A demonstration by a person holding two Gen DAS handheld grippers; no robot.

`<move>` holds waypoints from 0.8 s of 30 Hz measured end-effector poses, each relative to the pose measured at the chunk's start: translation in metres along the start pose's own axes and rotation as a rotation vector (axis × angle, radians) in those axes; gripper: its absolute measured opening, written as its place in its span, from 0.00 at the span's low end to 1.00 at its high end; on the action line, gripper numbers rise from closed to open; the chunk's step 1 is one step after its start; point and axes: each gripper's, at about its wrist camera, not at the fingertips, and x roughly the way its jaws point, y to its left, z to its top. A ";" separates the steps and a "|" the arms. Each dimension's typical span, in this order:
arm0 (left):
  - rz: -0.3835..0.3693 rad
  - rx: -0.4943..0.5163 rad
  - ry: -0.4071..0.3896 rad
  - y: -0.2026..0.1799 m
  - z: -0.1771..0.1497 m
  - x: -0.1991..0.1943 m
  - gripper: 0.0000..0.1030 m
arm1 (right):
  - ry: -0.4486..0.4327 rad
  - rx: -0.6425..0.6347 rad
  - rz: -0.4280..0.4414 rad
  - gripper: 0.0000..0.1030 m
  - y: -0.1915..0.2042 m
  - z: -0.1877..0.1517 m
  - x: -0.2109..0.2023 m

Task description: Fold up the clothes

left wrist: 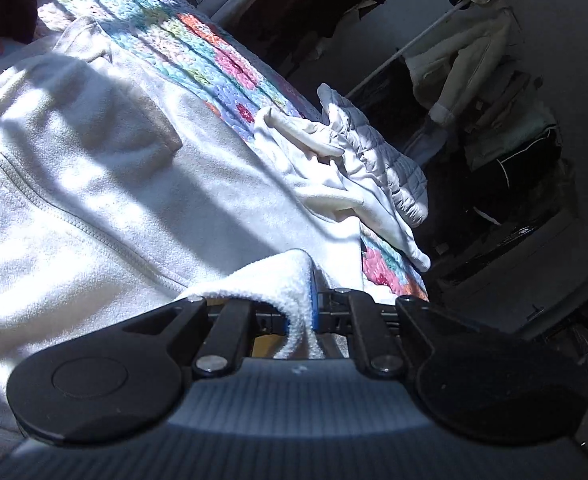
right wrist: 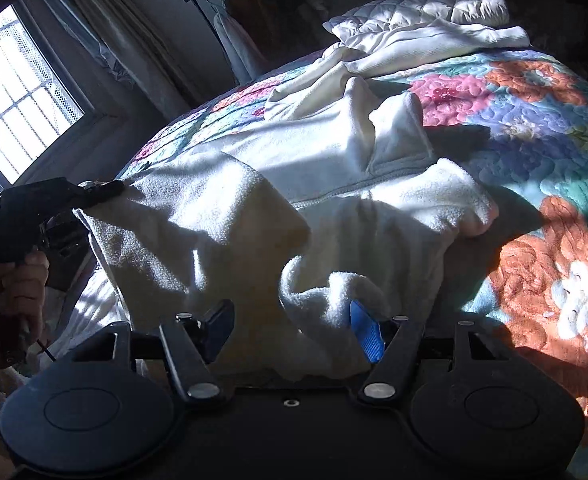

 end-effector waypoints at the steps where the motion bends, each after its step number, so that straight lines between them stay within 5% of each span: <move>1: 0.005 0.007 0.002 0.000 0.000 0.000 0.08 | 0.006 -0.024 -0.021 0.67 0.000 -0.001 0.005; 4: 0.019 0.028 0.009 0.001 0.002 0.001 0.08 | 0.011 -0.068 -0.121 0.67 0.001 -0.003 0.013; 8: 0.028 0.066 0.016 -0.004 0.002 0.002 0.08 | -0.001 -0.122 -0.106 0.67 0.002 -0.005 0.016; 9: 0.024 0.074 0.017 -0.006 0.001 0.002 0.08 | -0.003 -0.150 -0.087 0.56 0.004 -0.005 0.016; 11: 0.016 0.088 0.017 -0.010 -0.001 0.001 0.08 | 0.009 -0.164 -0.036 0.10 0.010 -0.004 0.010; 15: 0.000 0.114 0.018 -0.018 -0.004 -0.001 0.08 | -0.003 -0.113 0.081 0.09 0.024 0.004 -0.045; 24: -0.036 0.174 0.019 -0.036 -0.013 -0.005 0.08 | 0.133 -0.067 -0.022 0.08 0.000 -0.033 -0.059</move>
